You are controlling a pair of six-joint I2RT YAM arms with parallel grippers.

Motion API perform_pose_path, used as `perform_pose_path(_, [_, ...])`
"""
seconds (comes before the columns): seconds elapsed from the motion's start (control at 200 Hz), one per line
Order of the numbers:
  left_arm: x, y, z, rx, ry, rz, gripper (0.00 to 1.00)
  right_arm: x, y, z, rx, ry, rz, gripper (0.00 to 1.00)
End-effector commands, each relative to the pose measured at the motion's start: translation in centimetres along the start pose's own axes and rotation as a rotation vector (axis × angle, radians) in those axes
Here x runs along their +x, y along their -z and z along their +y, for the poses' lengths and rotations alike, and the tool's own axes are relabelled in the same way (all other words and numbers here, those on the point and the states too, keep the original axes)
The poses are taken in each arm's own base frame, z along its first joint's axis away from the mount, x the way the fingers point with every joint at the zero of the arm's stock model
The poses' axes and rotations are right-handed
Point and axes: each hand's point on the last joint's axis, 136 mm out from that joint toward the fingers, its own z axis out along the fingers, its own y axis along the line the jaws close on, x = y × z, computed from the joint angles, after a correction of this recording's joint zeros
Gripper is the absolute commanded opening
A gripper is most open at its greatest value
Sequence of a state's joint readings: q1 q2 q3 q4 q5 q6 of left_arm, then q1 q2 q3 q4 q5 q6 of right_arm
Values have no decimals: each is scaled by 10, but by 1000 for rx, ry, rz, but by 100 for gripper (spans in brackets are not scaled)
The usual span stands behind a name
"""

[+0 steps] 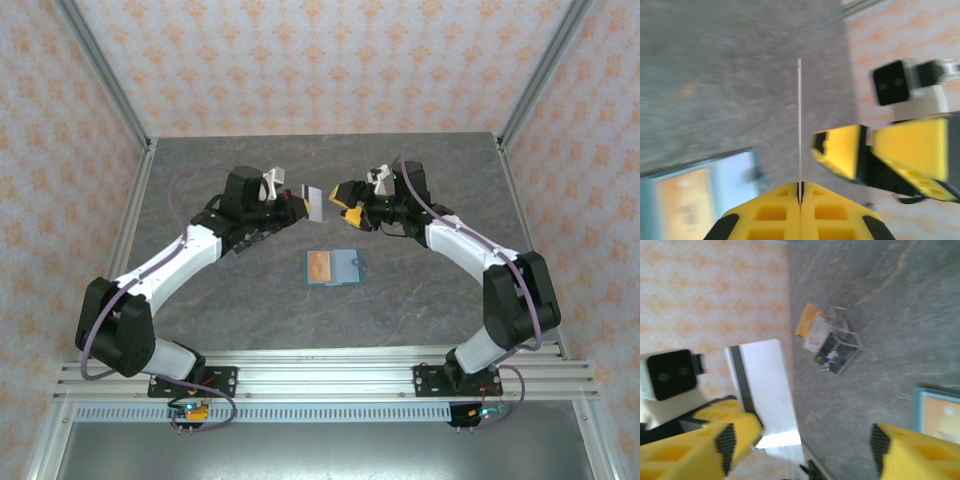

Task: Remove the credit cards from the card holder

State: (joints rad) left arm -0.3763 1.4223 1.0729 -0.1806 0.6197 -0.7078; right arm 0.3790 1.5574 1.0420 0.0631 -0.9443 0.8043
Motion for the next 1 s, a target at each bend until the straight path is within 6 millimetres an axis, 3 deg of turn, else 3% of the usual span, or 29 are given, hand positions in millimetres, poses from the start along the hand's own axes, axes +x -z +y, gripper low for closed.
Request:
perform_pose_path(0.0, [-3, 39, 41, -312, -258, 24, 0, -4, 15, -12, 141, 100, -57, 80])
perform_pose_path(0.17, [-19, 78, 76, -567, -494, 40, 0, -9, 28, -36, 277, 145, -129, 88])
perform_pose_path(0.335, [-30, 96, 84, -647, -744, 79, 0, -9, 35, -46, 332, 173, -154, 100])
perform_pose_path(0.405, [-33, 99, 87, -673, -825, 125, 0, -9, 37, -49, 349, 182, -156, 99])
perform_pose_path(0.661, [-46, 96, 125, -746, -1014, 283, 0, -4, 41, -46, 351, 213, -139, 99])
perform_pose_path(0.876, [-52, 90, 170, -801, -1001, 410, 0, -1, 43, -44, 337, 212, -139, 99])
perform_pose_path(0.996, [-49, 84, 180, -765, -1018, 451, 0, 0, 42, -42, 329, 208, -133, 99])
